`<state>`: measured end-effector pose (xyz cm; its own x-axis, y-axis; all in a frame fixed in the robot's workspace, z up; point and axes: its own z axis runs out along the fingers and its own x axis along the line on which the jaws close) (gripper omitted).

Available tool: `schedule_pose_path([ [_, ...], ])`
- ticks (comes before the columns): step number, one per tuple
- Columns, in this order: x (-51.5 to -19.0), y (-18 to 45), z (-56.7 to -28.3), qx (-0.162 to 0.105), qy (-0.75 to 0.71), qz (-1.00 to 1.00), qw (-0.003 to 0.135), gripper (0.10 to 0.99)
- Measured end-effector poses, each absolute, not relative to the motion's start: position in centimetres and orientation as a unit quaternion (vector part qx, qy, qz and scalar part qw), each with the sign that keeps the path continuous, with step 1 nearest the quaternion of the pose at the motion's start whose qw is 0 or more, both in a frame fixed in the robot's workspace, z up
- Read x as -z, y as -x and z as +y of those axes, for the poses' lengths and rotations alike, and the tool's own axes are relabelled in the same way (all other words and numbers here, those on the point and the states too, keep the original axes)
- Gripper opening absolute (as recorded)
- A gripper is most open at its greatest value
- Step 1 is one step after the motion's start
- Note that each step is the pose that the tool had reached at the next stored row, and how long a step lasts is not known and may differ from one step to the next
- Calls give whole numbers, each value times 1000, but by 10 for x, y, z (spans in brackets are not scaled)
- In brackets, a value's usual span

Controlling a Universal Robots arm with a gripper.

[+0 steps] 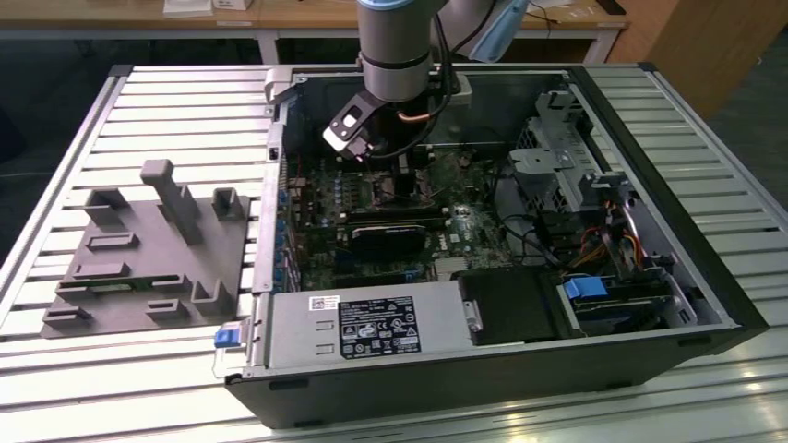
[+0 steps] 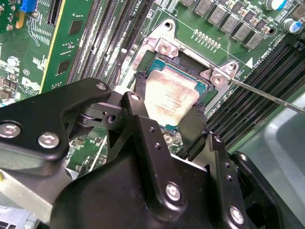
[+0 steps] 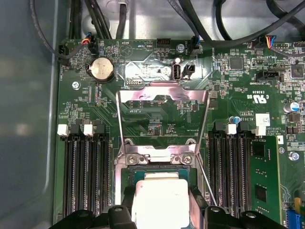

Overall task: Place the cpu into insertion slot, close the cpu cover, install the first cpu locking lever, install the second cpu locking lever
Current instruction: 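Place the cpu into insertion slot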

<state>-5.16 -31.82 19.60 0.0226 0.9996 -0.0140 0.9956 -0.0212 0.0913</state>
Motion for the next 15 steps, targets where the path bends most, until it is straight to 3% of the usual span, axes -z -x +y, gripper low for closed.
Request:
schedule_pose_path([
  [10,-196,52,-318,-27,-714,699,37,529],
  [12,-196,52,-318,-27,-714,699,37,545],
  [13,-196,52,-318,-27,-714,699,37,604],
  [15,-196,52,-318,-27,-714,699,37,604],
])
